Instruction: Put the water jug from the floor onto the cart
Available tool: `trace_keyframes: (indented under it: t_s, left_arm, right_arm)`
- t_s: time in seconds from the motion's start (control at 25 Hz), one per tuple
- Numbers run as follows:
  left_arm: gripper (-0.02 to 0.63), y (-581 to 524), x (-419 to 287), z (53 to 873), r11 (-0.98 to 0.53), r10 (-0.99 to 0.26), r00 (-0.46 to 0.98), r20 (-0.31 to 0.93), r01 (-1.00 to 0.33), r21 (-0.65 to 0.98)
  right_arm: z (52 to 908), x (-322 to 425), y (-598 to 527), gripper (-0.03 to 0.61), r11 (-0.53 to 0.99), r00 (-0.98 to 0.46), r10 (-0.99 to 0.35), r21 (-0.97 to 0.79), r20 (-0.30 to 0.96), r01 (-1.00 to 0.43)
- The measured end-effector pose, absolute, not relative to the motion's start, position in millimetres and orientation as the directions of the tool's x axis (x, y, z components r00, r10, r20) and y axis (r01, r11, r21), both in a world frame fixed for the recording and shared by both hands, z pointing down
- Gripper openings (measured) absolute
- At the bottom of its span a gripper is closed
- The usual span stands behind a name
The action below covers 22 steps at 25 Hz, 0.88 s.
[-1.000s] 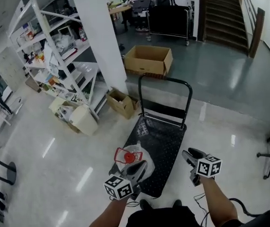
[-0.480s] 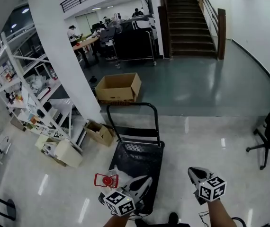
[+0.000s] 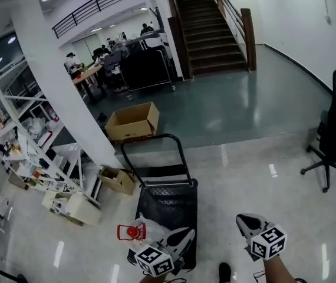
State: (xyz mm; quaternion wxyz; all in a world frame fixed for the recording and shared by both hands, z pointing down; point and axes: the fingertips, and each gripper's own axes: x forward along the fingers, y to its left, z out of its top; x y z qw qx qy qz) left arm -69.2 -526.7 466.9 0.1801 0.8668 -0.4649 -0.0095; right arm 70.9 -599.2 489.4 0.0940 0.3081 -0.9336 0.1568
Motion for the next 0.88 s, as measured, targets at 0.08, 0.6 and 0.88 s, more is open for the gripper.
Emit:
trace_keyframes:
  t_s: [0.08,0.6,0.88]
  left_arm:
    - [0.002,-498.5,-70.9,469.2,-0.521,-0.800,0.586,0.130,-0.786,0.333]
    - [0.002,-276.0,-135.5,474.1,-0.601,-0.745,0.659,0.106,-0.731,0.322]
    - [0.002,-200.3,-96.9,438.9,-0.626,-0.742,0.666,0.073,-0.729,0.277]
  right_arm:
    - [489.5,69.7,-564.3,0.002,0.749,-0.770,-0.574,-0.202,0.277,-0.631]
    - [468.6,25.1,-318.1,0.002,0.668,-0.686,-0.671,-0.173,0.280,-0.724]
    - [454.0,65.3,-239.0,0.002,0.676,-0.686,-0.685,-0.136,0.246,-0.724]
